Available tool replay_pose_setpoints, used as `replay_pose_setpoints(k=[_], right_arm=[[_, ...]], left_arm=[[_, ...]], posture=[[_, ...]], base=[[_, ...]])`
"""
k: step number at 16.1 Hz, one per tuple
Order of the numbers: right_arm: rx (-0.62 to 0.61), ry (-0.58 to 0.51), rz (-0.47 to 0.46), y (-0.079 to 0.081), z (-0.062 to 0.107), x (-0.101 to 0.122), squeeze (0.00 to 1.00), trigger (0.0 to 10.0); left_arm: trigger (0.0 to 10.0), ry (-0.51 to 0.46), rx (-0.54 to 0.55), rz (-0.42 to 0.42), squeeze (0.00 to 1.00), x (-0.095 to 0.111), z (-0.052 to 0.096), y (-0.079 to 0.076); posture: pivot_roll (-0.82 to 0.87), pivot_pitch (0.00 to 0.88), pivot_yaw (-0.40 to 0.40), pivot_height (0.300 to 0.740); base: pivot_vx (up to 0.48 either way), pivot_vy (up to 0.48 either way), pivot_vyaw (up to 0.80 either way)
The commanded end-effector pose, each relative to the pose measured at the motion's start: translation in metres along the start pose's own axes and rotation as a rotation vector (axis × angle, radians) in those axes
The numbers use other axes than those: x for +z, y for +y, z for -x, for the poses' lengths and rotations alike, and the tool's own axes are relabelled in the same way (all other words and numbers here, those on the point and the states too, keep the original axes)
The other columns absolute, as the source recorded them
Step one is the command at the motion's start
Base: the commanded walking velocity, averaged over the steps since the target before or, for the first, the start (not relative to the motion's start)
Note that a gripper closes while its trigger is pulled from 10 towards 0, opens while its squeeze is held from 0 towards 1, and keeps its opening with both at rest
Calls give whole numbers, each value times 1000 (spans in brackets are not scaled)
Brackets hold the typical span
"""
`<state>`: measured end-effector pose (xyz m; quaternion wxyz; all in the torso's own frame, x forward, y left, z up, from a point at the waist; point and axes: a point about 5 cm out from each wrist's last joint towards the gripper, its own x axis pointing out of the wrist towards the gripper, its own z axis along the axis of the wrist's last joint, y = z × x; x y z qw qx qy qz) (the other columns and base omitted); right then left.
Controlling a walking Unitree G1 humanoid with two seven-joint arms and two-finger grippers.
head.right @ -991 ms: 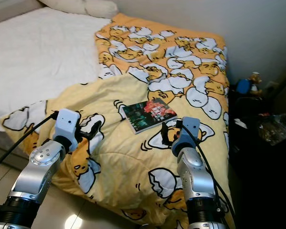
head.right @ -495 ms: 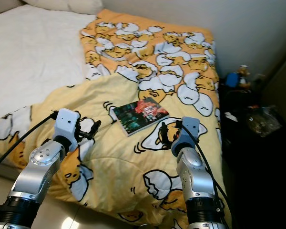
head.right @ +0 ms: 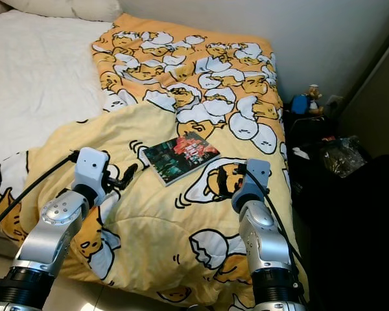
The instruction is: Clean up the room
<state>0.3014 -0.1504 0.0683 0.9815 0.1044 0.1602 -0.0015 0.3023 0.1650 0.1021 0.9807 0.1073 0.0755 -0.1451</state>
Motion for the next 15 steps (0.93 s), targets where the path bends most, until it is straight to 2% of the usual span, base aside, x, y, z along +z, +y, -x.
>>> replay_pose_setpoints(k=[1,6,15], right_arm=[[-13,9,2,-3,1,-3,0,10000],[-11,9,5,-2,0,-3,0,10000],[-13,12,3,-2,0,-3,0,10000]], left_arm=[[10000,-9,0,7,0,1,0,0],[10000,-11,0,6,0,2,-1,0],[10000,-9,0,2,0,2,0,0]], posture=[[-26,0,-56,740],[-25,0,-56,740],[-25,0,-56,740]], base=[[0,0,-781],[0,0,-781],[0,347,-781]])
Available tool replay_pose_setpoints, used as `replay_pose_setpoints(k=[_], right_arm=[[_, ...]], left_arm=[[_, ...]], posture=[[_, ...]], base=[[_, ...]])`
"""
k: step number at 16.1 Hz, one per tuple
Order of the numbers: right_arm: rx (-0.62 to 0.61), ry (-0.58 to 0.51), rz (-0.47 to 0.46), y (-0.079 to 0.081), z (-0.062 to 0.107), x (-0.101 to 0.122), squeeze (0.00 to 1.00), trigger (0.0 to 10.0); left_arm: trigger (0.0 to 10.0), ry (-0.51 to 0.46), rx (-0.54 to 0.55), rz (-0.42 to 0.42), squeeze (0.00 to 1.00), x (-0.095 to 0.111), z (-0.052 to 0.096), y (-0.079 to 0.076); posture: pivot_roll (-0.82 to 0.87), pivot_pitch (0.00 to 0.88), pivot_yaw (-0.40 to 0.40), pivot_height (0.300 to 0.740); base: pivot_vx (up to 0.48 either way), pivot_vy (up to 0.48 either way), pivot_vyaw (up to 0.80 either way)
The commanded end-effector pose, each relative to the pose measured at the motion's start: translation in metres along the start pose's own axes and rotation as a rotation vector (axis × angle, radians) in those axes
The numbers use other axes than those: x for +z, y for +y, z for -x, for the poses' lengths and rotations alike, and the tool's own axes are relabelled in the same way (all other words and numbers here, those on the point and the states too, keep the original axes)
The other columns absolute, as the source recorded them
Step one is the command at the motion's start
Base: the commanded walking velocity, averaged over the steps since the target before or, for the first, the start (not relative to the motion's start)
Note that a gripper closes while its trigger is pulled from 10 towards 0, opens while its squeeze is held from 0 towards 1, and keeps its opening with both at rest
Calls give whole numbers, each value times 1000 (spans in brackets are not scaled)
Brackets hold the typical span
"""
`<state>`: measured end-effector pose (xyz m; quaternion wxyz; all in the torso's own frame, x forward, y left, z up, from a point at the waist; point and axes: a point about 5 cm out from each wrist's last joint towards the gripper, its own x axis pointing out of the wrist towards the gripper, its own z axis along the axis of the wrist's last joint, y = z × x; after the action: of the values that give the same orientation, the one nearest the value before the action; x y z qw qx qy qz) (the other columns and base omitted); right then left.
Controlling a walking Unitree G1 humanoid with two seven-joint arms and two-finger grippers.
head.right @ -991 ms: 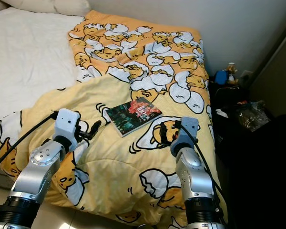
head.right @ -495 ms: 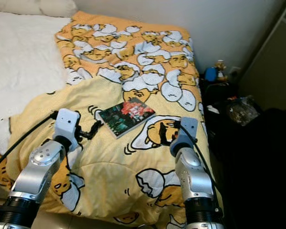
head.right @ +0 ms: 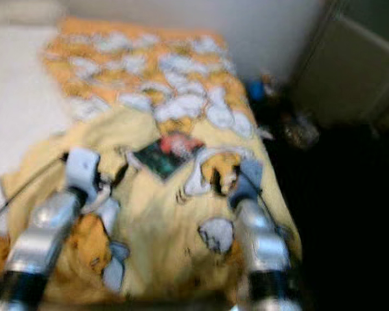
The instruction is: Clean up the room
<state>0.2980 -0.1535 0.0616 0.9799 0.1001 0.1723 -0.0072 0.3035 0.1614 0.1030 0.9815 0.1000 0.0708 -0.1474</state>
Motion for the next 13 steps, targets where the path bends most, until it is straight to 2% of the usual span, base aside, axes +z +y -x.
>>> replay_pose_setpoints(k=[1,6,8,10,11,13], right_arm=[[2,-11,-4,2,-1,3,0,10000],[0,-11,-4,2,-1,3,0,10000],[0,-12,-4,2,-1,3,0,10000],[-10,-25,4,1,-1,4,0,10000],[-16,-31,3,1,0,5,0,10000],[-22,-35,5,-1,0,6,0,10000]], left_arm=[[10000,3,4,-11,0,0,2,3],[10000,5,5,-13,0,-1,2,3],[10000,6,-1,-72,0,0,2,3],[10000,7,1,-71,0,-1,2,3],[10000,7,1,-69,0,-1,2,3],[10000,10,16,-42,0,-2,1,4]], posture=[[-25,0,-56,740],[-25,0,-56,740],[-25,0,-56,740],[-26,0,-56,740],[-26,0,-57,740],[-26,0,-57,740]], base=[[0,349,-781],[0,344,-783],[0,0,-781],[0,-480,-766],[0,-480,0],[0,0,0]])
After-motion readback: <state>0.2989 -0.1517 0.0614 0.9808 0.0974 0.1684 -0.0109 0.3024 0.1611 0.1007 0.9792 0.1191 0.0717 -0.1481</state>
